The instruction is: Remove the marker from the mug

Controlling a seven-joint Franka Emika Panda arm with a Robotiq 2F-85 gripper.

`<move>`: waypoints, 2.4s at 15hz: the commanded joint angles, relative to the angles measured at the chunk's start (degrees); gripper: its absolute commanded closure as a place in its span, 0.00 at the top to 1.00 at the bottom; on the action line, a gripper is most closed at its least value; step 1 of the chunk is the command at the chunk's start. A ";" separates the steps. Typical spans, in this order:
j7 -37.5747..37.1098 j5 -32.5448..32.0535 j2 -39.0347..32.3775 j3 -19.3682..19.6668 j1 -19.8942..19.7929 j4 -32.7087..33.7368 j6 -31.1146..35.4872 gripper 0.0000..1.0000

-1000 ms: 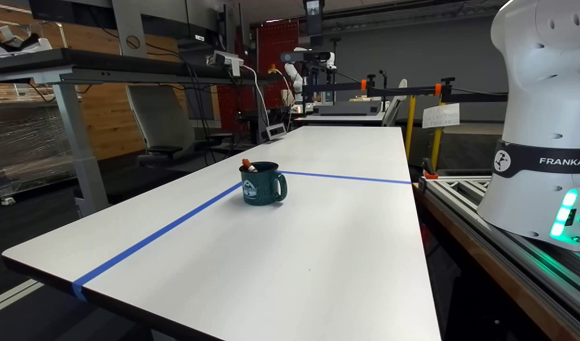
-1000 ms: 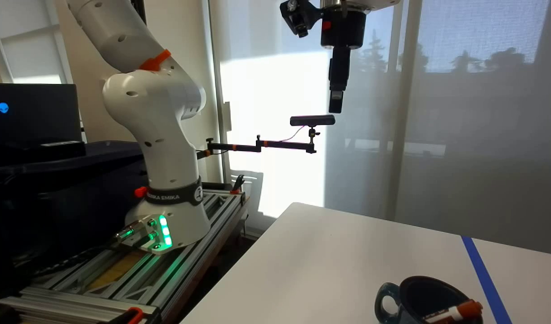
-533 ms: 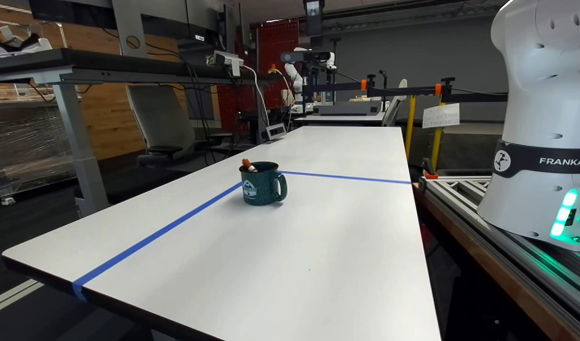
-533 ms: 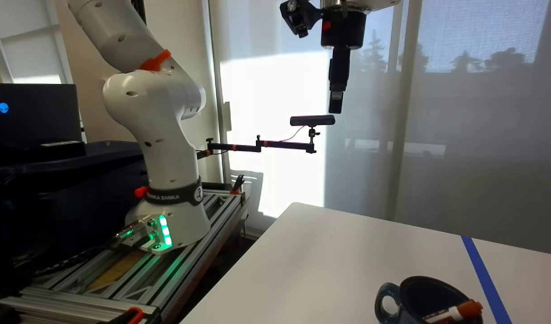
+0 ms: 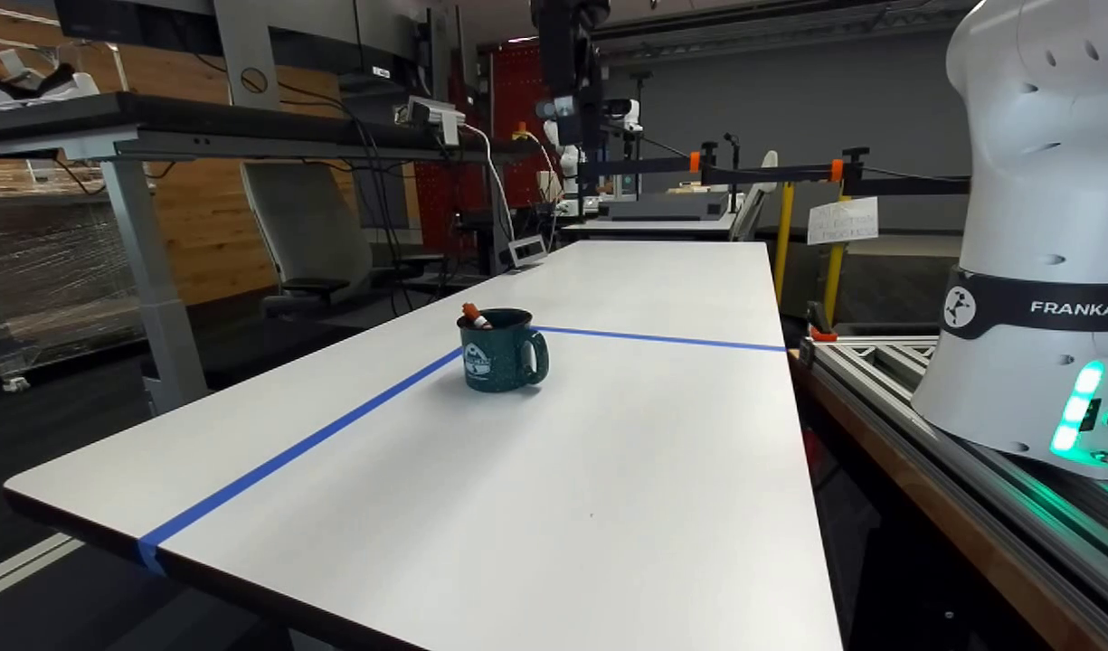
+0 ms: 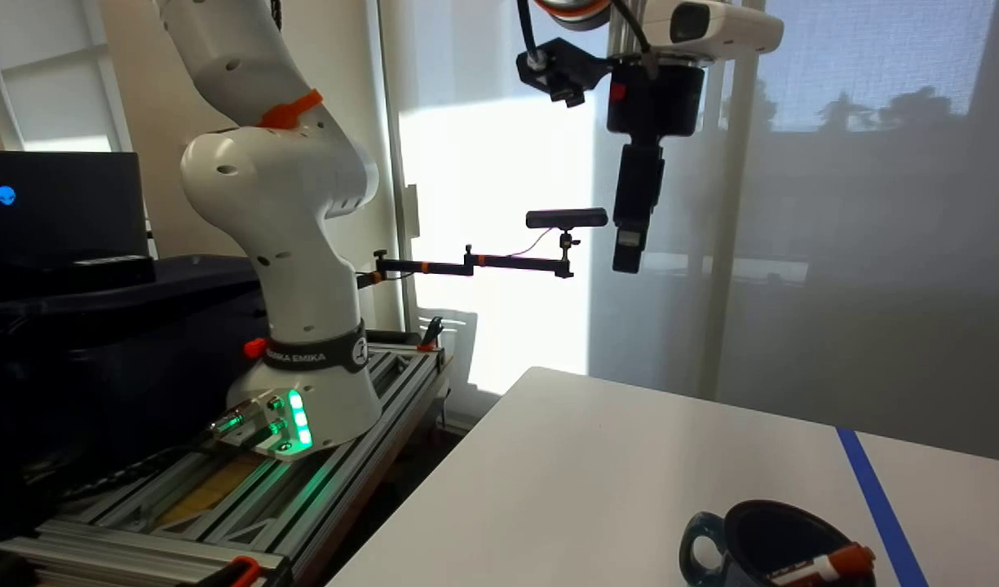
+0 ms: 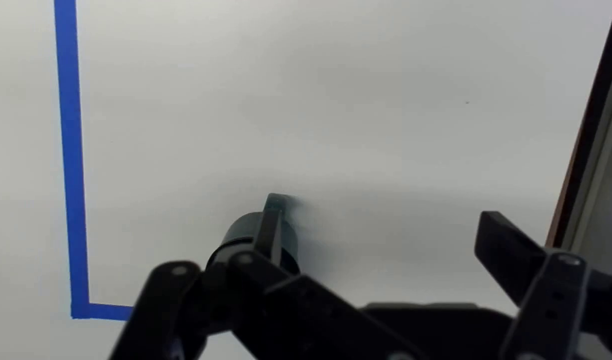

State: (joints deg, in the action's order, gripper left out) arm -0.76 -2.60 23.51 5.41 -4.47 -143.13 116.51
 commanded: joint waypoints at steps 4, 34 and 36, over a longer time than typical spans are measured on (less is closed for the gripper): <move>-5.58 -7.78 -9.45 -0.80 -4.09 -0.38 10.64 1.00; 10.50 -6.54 -30.33 0.13 -8.37 -3.21 58.41 0.48; 13.83 -2.39 -31.14 -2.14 -9.72 -3.06 58.66 0.42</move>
State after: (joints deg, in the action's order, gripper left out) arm 7.71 -10.74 -6.90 6.65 -11.87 -145.65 173.28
